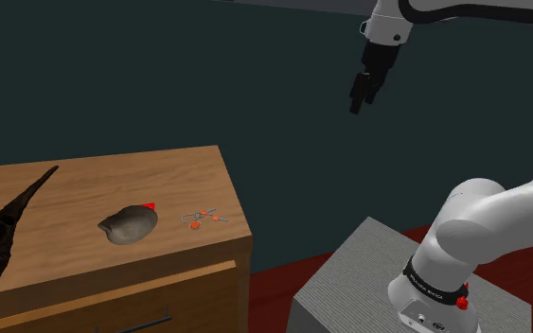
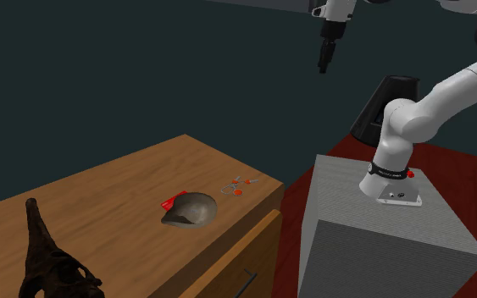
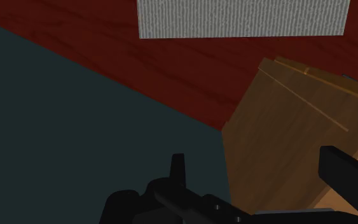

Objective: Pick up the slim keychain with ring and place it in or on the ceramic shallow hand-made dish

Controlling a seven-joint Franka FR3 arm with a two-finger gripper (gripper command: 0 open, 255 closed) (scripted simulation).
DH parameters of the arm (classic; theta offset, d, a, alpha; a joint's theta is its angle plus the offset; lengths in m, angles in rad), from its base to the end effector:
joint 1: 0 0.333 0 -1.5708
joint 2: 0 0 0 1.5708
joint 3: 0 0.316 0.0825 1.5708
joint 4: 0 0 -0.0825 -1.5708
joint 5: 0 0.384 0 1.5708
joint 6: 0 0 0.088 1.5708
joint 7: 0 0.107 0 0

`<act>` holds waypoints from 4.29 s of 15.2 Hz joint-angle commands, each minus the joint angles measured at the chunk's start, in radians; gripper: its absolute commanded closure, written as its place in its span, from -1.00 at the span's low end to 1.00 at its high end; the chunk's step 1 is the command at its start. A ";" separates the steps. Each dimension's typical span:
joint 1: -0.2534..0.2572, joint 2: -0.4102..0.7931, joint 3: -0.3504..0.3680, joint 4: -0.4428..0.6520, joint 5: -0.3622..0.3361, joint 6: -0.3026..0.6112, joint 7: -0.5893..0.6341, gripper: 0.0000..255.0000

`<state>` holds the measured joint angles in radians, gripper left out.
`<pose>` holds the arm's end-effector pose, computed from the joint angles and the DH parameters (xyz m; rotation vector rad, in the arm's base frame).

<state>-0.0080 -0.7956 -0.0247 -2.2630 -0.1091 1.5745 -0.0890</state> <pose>0.3038 -0.0247 0.6381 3.0391 0.0871 0.1544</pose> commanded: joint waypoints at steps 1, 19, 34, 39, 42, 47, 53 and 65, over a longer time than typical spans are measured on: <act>0.000 0.000 0.000 0.000 0.000 0.000 0.000 -1.00; 0.166 0.437 0.134 0.010 0.096 0.373 -0.041 -1.00; 0.283 0.870 0.260 0.207 0.081 0.566 -0.064 -1.00; 0.322 0.997 0.290 0.290 0.055 0.595 -0.064 -1.00; 0.324 1.017 0.289 0.273 0.048 0.631 -0.059 -1.00; 0.327 1.050 0.285 0.251 0.035 0.685 -0.051 -1.00; 0.327 1.050 0.285 0.251 0.035 0.685 -0.051 -1.00; 0.326 1.043 0.286 0.256 0.038 0.673 -0.053 1.00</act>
<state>0.3190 0.2454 0.2599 -2.0039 -0.0738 2.2554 -0.1380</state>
